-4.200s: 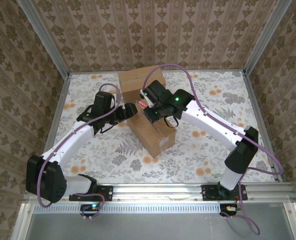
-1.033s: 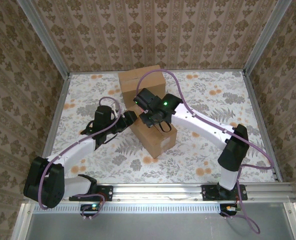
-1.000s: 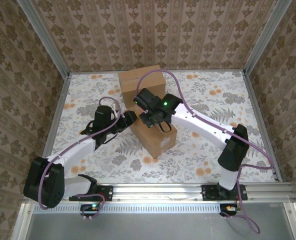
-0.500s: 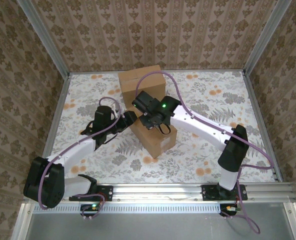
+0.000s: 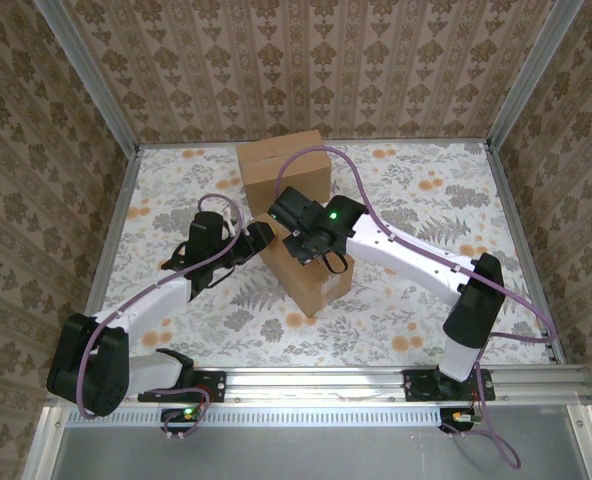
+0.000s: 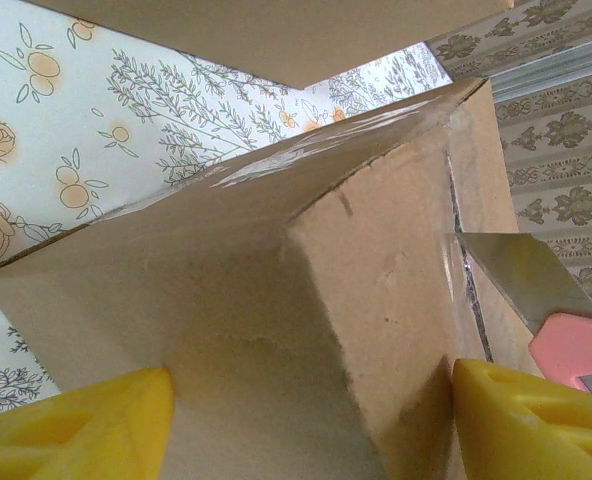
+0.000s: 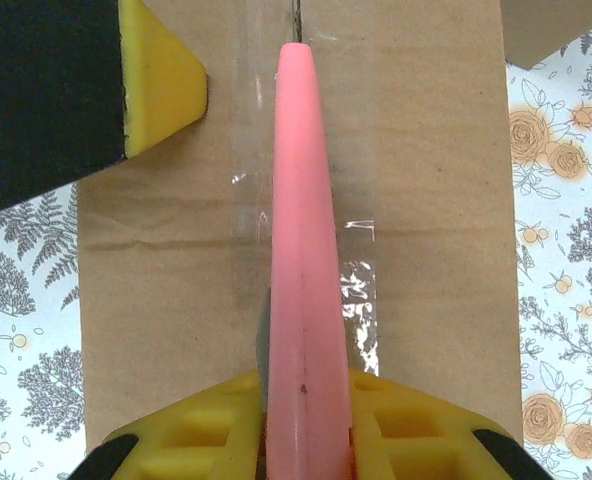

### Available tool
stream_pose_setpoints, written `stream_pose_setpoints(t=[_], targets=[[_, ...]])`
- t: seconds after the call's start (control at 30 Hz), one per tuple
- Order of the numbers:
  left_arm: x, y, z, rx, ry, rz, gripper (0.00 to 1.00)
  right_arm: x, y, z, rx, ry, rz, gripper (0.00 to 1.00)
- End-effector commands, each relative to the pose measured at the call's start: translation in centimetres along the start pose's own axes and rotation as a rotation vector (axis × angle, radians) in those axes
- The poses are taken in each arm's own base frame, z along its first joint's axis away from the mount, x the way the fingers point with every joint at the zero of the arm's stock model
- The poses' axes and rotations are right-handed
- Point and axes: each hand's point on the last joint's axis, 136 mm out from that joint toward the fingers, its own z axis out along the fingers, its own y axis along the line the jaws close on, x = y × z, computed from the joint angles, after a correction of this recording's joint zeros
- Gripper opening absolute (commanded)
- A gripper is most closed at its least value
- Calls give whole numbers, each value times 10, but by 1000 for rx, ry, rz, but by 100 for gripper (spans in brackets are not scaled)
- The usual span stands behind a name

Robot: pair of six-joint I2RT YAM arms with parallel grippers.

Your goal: Unpack the express box

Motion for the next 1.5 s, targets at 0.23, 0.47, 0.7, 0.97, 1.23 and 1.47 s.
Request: stream_pose_setpoints(t=[0.23,0.47,0.7,0.97,1.23,1.47], targets=[[25,33,1,-101,75,-48,72,30,-10,-4,49,82,-28,0],[25,32,2,-101,75,-49,72,37,-13,-6,58,91,-31,0],[25,32,1,-100,75,-49,72,45,-13,-7,58,111,-39,0],[25,32,0,-99,73,-50,72,57,-14,-11,61,135,-45,0],[25,32,0,-101,73,-51,72,73,-17,-17,71,178,-53,0],[25,33,1,-105,74,-52,72,89,-19,-24,78,224,-58,0]])
